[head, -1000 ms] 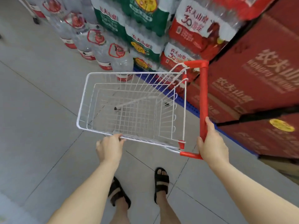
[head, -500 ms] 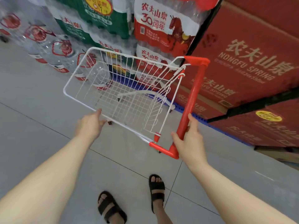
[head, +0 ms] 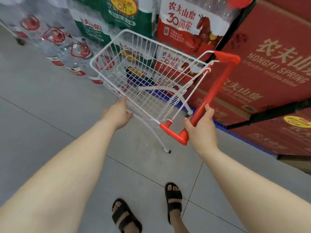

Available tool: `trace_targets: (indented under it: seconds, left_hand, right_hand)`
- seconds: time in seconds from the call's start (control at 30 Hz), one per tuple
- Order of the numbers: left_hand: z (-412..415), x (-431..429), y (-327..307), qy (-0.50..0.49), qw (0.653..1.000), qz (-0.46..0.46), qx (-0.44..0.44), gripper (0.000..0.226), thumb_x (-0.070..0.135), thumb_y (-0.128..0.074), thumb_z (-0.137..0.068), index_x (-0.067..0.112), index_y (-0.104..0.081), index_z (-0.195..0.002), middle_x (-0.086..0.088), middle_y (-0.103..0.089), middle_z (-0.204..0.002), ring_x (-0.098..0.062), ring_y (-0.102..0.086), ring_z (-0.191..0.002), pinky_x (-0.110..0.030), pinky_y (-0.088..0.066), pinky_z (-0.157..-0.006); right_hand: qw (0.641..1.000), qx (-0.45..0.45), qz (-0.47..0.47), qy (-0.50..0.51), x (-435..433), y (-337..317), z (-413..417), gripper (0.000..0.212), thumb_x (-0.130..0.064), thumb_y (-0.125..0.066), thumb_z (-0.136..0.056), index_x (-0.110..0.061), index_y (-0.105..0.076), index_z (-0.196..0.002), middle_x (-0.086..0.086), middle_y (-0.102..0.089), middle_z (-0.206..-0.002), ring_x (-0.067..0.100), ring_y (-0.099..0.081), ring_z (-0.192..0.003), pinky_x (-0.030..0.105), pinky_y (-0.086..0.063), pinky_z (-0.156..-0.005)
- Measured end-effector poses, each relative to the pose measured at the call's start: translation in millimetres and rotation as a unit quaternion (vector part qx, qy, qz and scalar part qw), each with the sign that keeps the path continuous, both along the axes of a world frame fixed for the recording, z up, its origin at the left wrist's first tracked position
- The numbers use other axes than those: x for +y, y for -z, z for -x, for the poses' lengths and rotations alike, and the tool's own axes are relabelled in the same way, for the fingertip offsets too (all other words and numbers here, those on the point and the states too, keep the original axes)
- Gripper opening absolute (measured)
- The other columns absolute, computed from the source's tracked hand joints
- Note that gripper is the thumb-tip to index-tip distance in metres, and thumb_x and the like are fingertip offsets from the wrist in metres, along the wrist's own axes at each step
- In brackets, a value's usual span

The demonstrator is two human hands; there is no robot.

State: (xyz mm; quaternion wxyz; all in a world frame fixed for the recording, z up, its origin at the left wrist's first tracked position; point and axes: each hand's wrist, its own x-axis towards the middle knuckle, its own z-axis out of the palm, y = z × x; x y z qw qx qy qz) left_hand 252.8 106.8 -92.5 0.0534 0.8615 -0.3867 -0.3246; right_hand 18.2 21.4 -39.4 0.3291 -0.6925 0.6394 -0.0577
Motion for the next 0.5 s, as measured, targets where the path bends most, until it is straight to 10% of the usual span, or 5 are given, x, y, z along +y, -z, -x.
trace_targets:
  seconds: [0.13,0.27,0.5]
  left_hand:
    - [14,23,-39,0.033,0.999,0.002,0.031,0.058,0.030,-0.050,-0.094,0.021,-0.027,-0.146,-0.007,-0.047,-0.142,-0.029,-0.044,-0.129,-0.045,-0.036,-0.106]
    - [27,62,-103,0.033,0.996,0.035,0.081,0.050,0.031,-0.049,-0.095,0.024,-0.036,-0.143,-0.001,-0.050,-0.139,-0.023,-0.048,-0.124,-0.040,-0.040,-0.103]
    - [-6,178,-218,-0.084,0.987,0.110,0.084,0.043,0.032,-0.050,-0.095,0.026,-0.043,-0.137,0.006,-0.054,-0.129,-0.014,-0.053,-0.109,-0.026,-0.042,-0.091]
  right_hand:
    - [0.986,0.134,-0.079,-0.058,1,-27,-8,0.086,-0.044,-0.056,-0.088,-0.022,0.003,-0.147,0.012,-0.053,-0.124,0.032,-0.059,-0.102,0.046,-0.051,-0.081]
    - [0.939,0.286,-0.084,-0.173,15,-87,-28,0.066,-0.045,-0.057,-0.086,-0.012,-0.032,-0.137,0.014,-0.039,-0.133,0.035,-0.040,-0.122,0.046,-0.044,-0.093]
    - [0.892,0.174,-0.080,-0.409,108,-188,-125,0.051,-0.033,-0.053,-0.093,-0.012,-0.040,-0.138,0.008,-0.051,-0.135,0.023,-0.052,-0.120,0.034,-0.044,-0.100]
